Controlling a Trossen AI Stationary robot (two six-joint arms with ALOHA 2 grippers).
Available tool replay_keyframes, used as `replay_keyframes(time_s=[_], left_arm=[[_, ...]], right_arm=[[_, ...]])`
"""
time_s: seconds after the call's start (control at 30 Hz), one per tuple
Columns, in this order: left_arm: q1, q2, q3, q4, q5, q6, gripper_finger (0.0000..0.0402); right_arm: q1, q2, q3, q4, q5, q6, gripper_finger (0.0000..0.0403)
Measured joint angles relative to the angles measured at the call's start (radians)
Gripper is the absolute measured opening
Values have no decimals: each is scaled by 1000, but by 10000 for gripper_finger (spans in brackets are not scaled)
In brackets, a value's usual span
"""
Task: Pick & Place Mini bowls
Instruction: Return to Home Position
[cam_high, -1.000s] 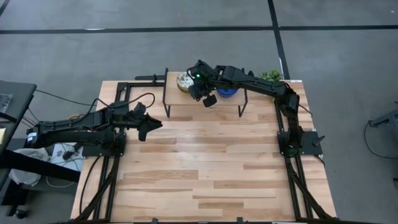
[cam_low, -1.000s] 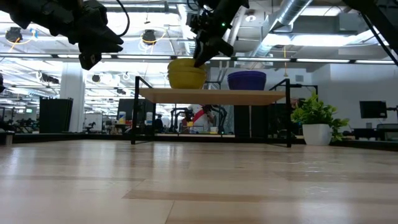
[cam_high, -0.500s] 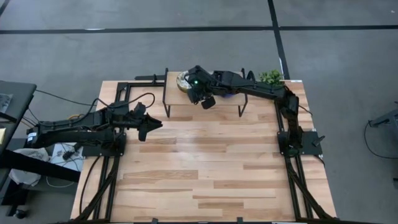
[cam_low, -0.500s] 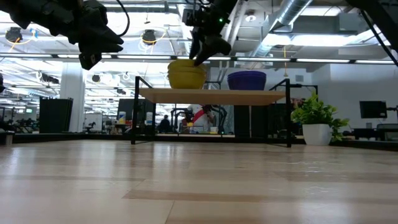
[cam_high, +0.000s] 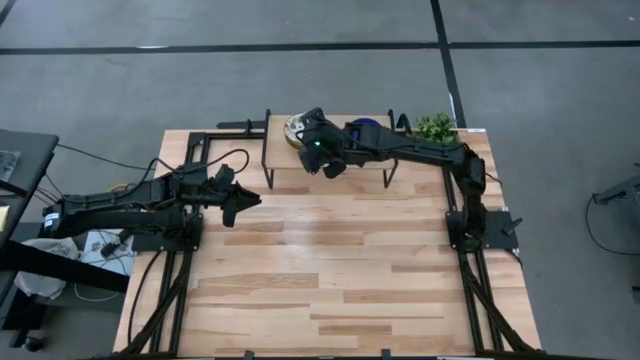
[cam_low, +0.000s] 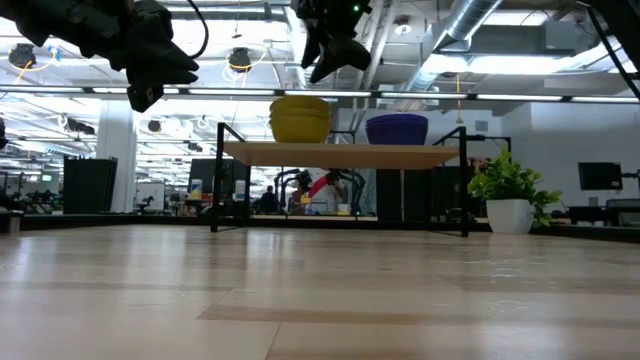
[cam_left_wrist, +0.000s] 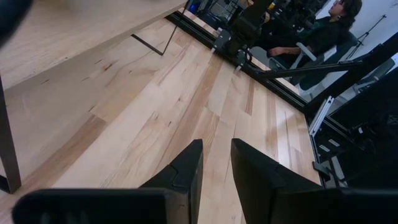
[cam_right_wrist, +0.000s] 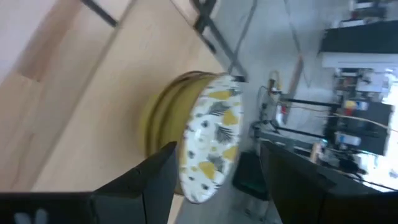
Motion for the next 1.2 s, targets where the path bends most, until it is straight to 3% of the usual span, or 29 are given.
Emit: replay_keyframes(time_s=[0.2, 0.33, 0.4, 0.47, 0.67, 0.87, 1.03, 1.2], left_arm=[[0, 0, 0, 0, 0, 0, 82], [0, 0, 0, 1, -1, 0, 82], [0, 0, 0, 1, -20, 0, 82], [0, 0, 0, 1, -42, 0, 82], [0, 0, 0, 2, -71, 0, 82], [0, 0, 0, 7, -75, 0, 82], [0, -4, 0, 15, -73, 22, 82], [0, -43, 0, 27, -69, 62, 82]], right_arm=[[8, -31, 0, 41, 71, -12, 214], [5, -40, 0, 68, 216, 3, 211], [4, -62, -1, 57, 252, 43, 208], [-1, -102, -1, 30, 223, 146, 205], [-22, -246, 0, -97, 24, 476, 199], [-77, -371, 0, -247, -334, 764, 196], [-106, -449, 0, -379, -632, 832, 197], [-95, -525, -54, -436, -807, 850, 198]])
